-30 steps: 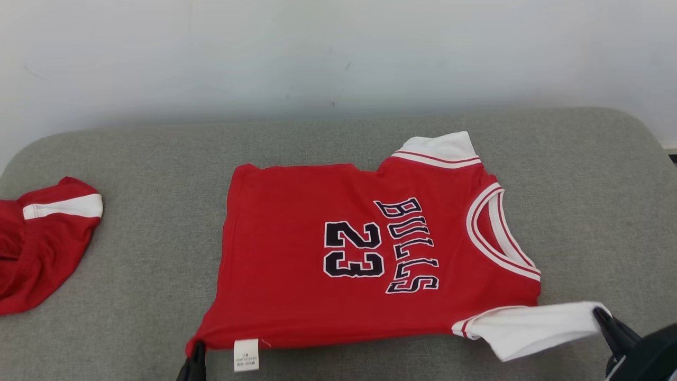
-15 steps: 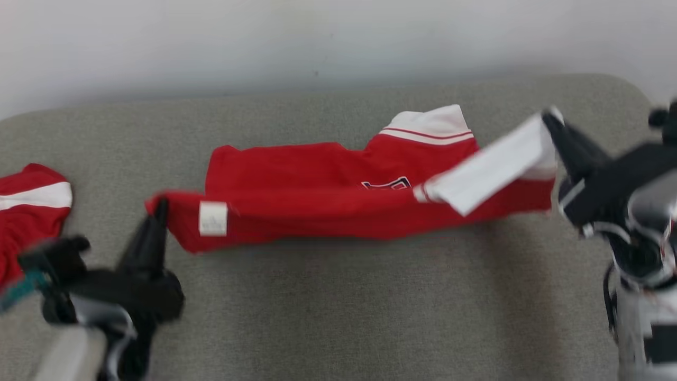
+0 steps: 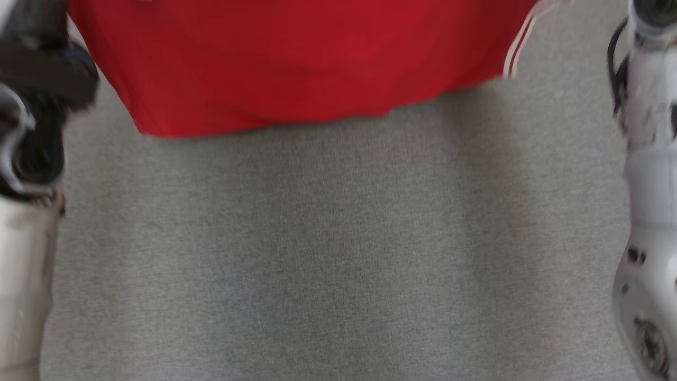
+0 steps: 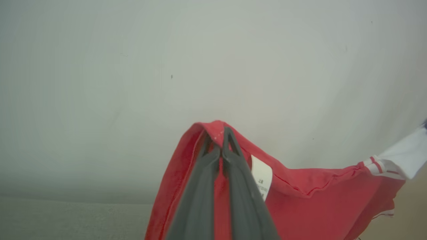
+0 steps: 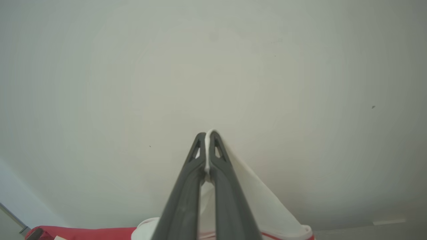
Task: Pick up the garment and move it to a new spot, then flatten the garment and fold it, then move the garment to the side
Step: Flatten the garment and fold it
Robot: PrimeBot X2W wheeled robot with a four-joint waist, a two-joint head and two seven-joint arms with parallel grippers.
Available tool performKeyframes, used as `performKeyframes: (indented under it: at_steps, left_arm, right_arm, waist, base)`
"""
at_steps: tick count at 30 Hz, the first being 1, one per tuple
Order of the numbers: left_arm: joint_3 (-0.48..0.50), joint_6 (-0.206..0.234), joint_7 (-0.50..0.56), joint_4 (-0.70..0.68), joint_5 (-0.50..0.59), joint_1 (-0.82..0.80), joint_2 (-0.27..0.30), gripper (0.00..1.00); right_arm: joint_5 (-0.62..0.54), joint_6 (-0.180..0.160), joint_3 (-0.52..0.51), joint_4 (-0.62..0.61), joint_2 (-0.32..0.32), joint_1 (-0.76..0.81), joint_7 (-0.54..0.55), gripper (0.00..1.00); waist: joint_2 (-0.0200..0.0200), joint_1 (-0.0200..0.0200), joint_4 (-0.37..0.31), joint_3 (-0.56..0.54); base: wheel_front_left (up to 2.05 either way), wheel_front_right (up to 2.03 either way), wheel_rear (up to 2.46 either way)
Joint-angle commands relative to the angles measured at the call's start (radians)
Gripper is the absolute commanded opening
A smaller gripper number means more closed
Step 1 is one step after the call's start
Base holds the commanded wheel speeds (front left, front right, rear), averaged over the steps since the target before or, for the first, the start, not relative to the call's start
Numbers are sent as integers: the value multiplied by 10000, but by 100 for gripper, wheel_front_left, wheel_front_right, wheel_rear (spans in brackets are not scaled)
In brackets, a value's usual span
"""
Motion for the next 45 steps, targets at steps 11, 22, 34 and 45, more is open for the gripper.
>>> performKeyframes:
  at_steps: [11,22,34,45]
  left_arm:
    - [526,-433,-1240,1364,-415,-2945,-559,0]
    - [302,-864,-2450,1629,-84,-4483,-807,0]
    - [-434,-944,-2749,2124,426,-3544,-1063,0]
    - [-1398,-943,-2720,798,-809,-390,-473,0]
  right_arm:
    - [-1785,10,-1093,2155,-41,-3951,-3595,0]
    - [-2577,10,-119,3157,-445,-6479,-6214,0]
    - [-1420,10,1766,3052,-1989,-4233,-6385,0]
    - [1672,10,2943,-95,-3996,652,-3858,0]
  waist:
    - [-2,-4,414,1688]
    - [-2,-4,853,2489]
    - [-2,-4,930,3311]
    - [-2,-4,905,1823]
  base:
    - [0,0,0]
    - [0,0,0]
    - [0,0,0]
    - [0,0,0]
